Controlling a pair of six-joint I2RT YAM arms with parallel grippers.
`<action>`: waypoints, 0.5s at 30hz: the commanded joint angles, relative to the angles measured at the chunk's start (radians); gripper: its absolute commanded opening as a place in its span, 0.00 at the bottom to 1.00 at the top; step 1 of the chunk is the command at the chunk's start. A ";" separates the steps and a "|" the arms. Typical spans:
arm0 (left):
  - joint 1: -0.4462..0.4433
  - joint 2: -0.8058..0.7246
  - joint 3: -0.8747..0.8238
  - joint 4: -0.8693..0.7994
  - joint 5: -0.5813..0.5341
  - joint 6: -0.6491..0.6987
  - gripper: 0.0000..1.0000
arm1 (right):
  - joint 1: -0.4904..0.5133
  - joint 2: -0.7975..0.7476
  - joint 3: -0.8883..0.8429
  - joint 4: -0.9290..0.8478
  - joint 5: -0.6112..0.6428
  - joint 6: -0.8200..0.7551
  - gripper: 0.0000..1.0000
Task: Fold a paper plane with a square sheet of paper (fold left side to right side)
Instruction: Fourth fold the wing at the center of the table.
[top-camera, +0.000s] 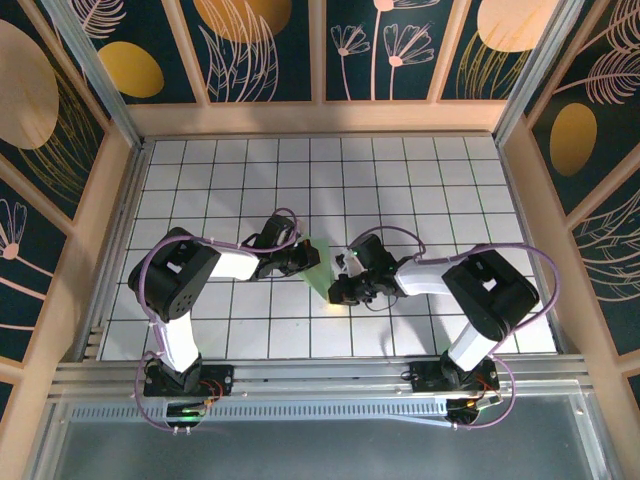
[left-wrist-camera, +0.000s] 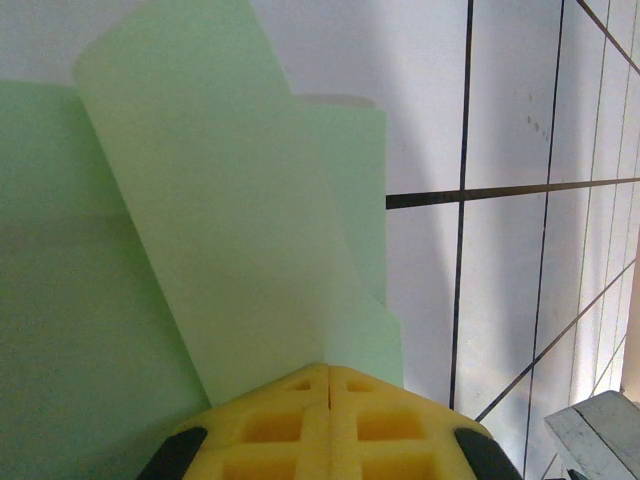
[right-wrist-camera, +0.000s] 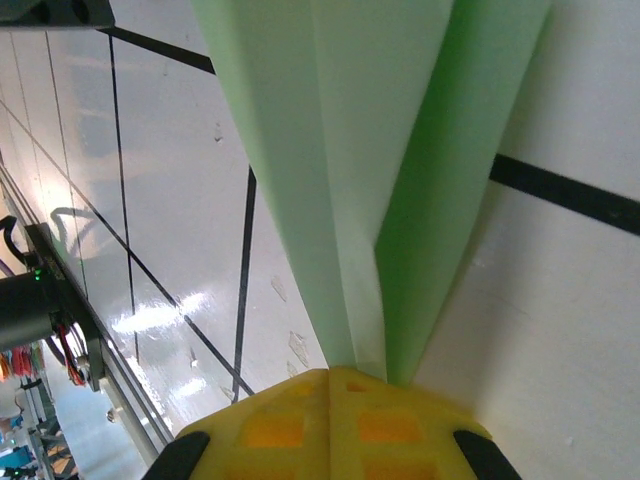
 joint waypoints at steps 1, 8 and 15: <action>-0.002 0.033 -0.018 -0.098 -0.066 0.030 0.00 | 0.013 -0.025 -0.023 -0.041 0.007 -0.010 0.00; -0.001 0.031 -0.017 -0.100 -0.067 0.031 0.00 | 0.015 -0.035 -0.034 -0.053 0.009 -0.014 0.00; -0.001 0.025 -0.015 -0.107 -0.069 0.032 0.00 | 0.017 -0.088 -0.056 -0.086 -0.005 -0.016 0.00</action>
